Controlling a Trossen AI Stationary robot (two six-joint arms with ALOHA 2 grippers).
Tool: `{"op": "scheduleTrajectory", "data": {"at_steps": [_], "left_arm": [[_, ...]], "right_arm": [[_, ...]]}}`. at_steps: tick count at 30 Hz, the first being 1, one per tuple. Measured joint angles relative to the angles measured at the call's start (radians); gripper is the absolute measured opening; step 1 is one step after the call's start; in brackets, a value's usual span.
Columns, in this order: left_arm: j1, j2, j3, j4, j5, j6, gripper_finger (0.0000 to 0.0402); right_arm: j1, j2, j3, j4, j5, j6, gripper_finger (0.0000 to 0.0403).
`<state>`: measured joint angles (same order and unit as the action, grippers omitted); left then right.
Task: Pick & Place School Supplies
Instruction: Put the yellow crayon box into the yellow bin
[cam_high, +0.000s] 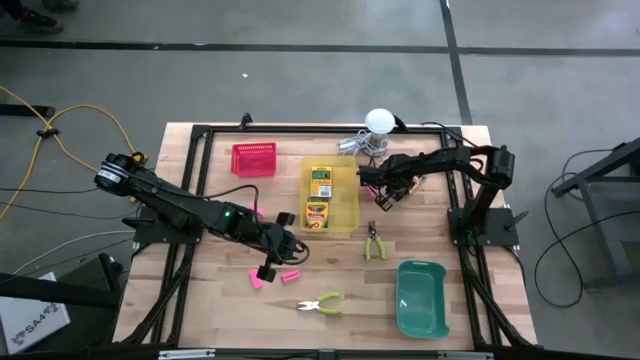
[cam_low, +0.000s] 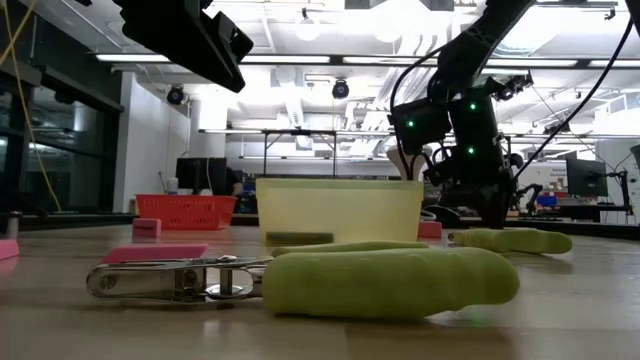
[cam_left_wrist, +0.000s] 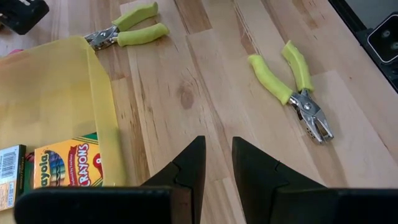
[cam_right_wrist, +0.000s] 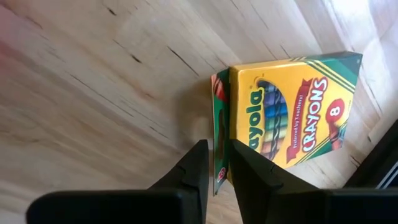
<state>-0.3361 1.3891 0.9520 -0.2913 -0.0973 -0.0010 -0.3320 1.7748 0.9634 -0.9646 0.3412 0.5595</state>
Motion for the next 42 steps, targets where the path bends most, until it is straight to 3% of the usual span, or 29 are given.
{"op": "scheduleTrajectory", "data": {"at_steps": [10,18,42], "left_arm": [[0.0,0.0,0.0,0.0,0.0,0.0,0.0075],[0.0,0.0,0.0,0.0,0.0,0.0,0.0075],[0.0,0.0,0.0,0.0,0.0,0.0,0.0075]], "right_arm": [[-0.007,0.0,0.0,0.0,0.0,-0.007,0.005],[-0.007,0.0,0.0,0.0,0.018,-0.007,0.0007],[0.042,-0.045,0.0,-0.061,0.019,0.017,0.0003]]}}
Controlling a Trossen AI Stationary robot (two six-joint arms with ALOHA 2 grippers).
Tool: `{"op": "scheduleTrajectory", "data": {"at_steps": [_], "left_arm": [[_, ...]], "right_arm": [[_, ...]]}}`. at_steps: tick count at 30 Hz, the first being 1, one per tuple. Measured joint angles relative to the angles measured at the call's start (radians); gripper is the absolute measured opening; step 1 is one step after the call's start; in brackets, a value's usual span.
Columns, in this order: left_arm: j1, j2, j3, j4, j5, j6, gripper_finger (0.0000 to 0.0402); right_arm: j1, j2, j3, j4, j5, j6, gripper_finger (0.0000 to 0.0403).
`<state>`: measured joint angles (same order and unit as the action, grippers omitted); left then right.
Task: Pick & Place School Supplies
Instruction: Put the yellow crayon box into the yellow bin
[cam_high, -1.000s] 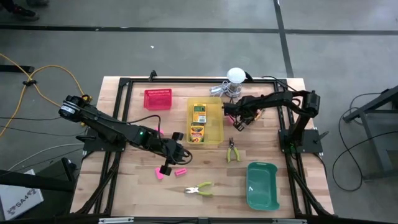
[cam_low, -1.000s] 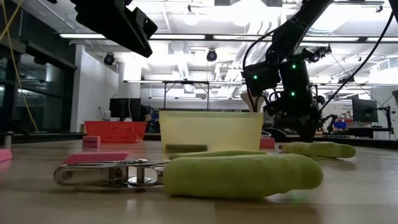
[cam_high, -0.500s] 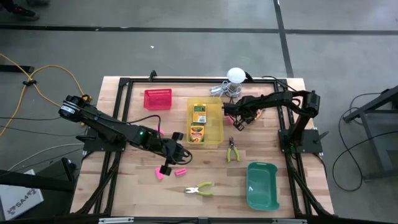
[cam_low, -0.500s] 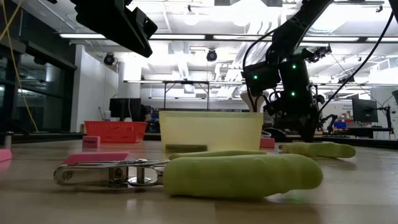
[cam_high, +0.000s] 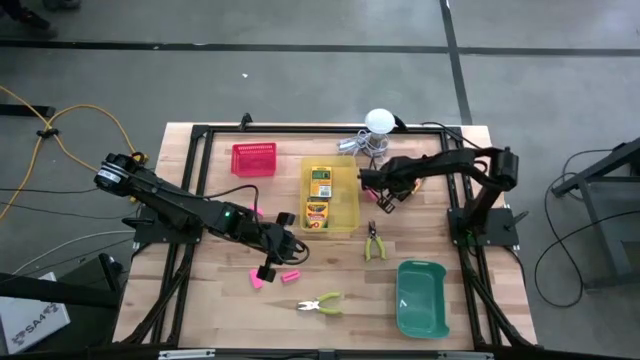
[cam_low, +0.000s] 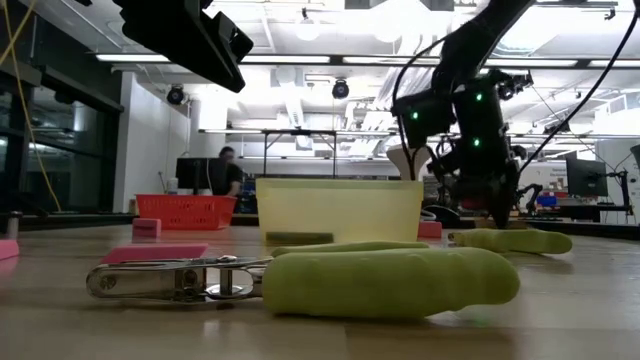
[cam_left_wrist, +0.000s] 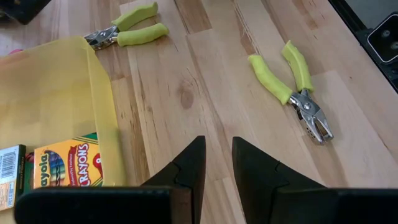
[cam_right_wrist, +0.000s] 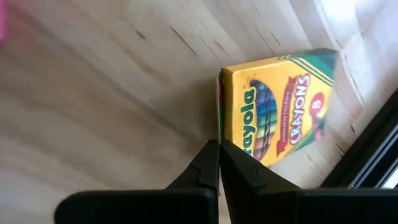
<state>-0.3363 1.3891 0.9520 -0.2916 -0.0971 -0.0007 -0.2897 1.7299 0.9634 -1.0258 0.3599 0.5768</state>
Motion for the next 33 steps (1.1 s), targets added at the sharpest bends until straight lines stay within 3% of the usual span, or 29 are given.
{"op": "scheduleTrajectory", "data": {"at_steps": [18,24,33], "left_arm": [[0.0,0.0,0.0,0.0,0.0,0.0,0.0075],[0.0,0.0,0.0,0.0,0.0,0.0,0.0075],[0.0,0.0,0.0,0.0,-0.001,-0.04,0.0075]], "right_arm": [[0.044,-0.351,0.0,-0.065,-0.082,0.078,0.0002],[0.048,-0.37,0.046,-0.085,-0.106,0.074,0.0002],[0.048,-0.364,0.22,-0.081,-0.097,0.006,0.0002]]}}
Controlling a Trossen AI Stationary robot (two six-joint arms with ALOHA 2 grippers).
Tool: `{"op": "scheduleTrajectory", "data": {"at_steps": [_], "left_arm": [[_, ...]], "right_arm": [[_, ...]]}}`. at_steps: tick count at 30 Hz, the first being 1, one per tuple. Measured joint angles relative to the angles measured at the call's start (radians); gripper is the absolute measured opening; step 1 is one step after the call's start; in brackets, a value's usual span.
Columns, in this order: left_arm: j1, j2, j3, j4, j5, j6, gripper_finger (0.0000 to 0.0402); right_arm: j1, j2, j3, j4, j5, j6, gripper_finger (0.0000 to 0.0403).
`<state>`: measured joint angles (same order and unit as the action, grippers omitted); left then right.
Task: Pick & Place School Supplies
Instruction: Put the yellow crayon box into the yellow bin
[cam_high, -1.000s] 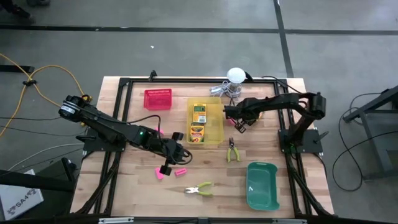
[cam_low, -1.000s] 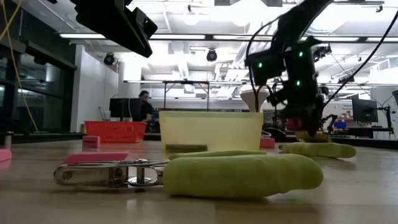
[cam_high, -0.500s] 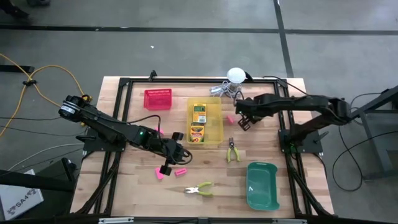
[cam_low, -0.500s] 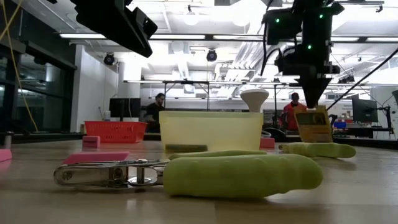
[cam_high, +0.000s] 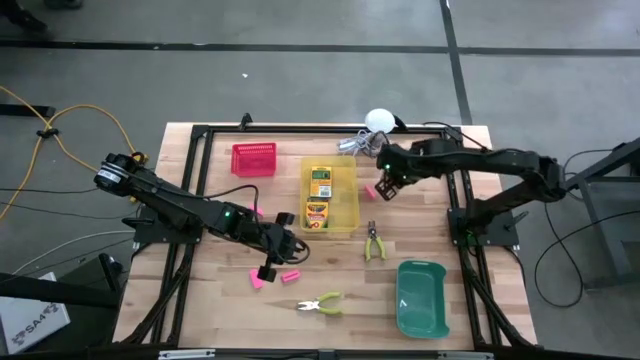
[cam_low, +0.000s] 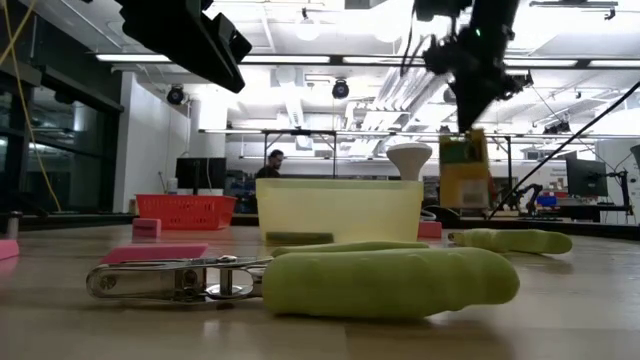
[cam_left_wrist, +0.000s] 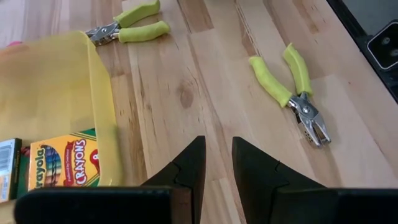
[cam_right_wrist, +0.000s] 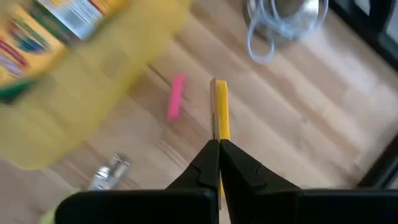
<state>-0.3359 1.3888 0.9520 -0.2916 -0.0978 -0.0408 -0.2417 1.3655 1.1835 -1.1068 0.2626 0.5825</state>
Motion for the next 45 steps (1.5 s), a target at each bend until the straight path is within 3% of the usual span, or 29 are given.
{"op": "scheduleTrajectory", "data": {"at_steps": [11,26,45], "left_arm": [[0.0,0.0,0.0,0.0,0.0,-0.006,0.0075],[0.0,0.0,0.0,-0.001,0.0,-0.005,0.0075],[0.0,0.0,0.0,-0.001,0.0,-0.017,0.0075]], "right_arm": [[0.0,0.0,0.18,0.08,-0.034,-0.073,0.0002],[0.027,0.212,0.237,0.322,-0.232,-0.187,0.0002],[0.085,0.346,0.237,0.424,-0.481,-0.302,0.0002]]}}
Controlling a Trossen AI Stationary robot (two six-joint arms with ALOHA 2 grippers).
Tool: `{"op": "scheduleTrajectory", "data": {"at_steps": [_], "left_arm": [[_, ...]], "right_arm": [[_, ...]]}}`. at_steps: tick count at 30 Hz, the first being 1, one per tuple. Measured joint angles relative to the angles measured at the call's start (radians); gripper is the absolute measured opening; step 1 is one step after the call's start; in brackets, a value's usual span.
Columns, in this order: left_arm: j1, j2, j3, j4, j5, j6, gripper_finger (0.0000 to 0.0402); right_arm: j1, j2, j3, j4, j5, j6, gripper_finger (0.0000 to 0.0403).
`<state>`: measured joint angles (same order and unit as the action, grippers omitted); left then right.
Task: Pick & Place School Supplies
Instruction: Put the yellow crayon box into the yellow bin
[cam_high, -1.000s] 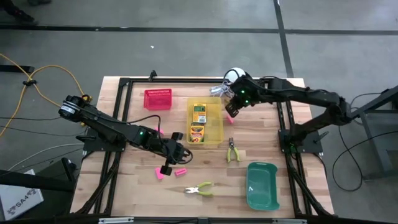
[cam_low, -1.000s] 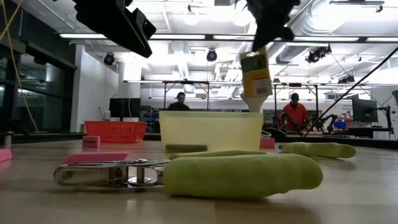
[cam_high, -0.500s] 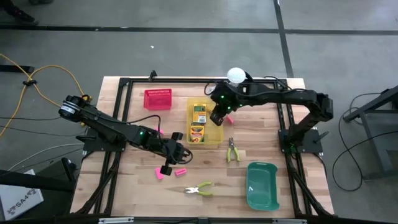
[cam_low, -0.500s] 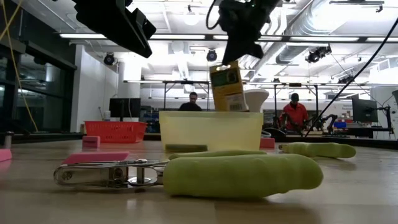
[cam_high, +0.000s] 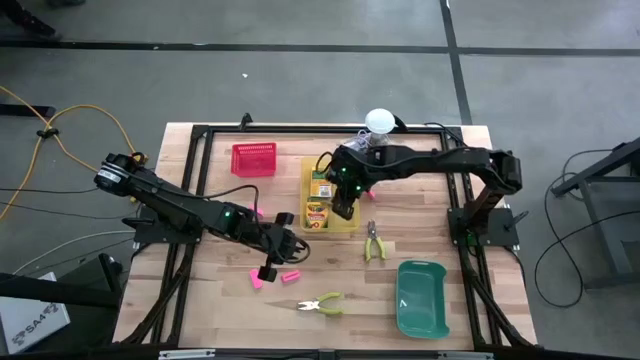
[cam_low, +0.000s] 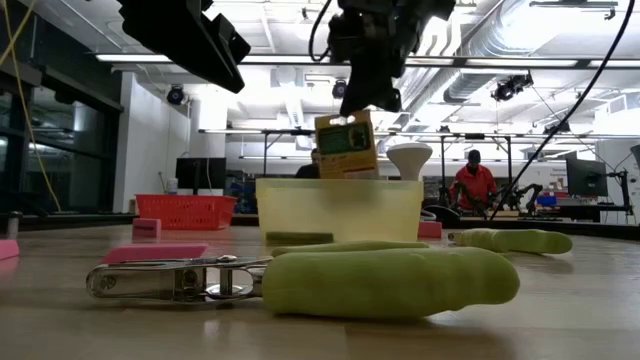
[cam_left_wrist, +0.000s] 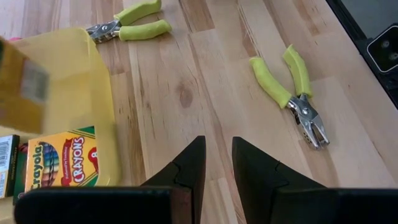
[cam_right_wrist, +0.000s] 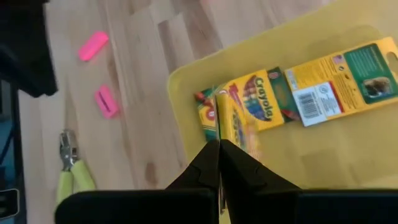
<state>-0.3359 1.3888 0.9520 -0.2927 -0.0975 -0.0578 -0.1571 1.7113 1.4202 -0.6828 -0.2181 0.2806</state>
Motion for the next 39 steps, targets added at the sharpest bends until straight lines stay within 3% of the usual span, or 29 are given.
{"op": "scheduleTrajectory", "data": {"at_steps": [7,16,22,32,39], "left_arm": [[0.0,0.0,0.0,0.0,0.0,-0.001,0.0075],[0.0,0.0,0.0,-0.005,0.0,-0.003,0.0075],[0.0,0.0,0.0,-0.016,0.0,-0.003,0.0075],[0.0,0.0,0.0,-0.015,0.0,-0.002,0.0075],[0.0,0.0,0.0,-0.015,0.0,-0.002,0.0075]], "right_arm": [[-0.019,0.0,0.0,-0.032,0.036,-0.015,0.0002],[-0.037,0.115,0.0,-0.022,0.033,-0.058,0.0002],[-0.049,0.153,-0.001,-0.007,0.114,-0.101,0.0002],[-0.056,0.155,0.0,-0.018,0.043,-0.105,0.0004],[-0.037,0.155,0.0,-0.08,0.036,-0.128,0.0036]]}}
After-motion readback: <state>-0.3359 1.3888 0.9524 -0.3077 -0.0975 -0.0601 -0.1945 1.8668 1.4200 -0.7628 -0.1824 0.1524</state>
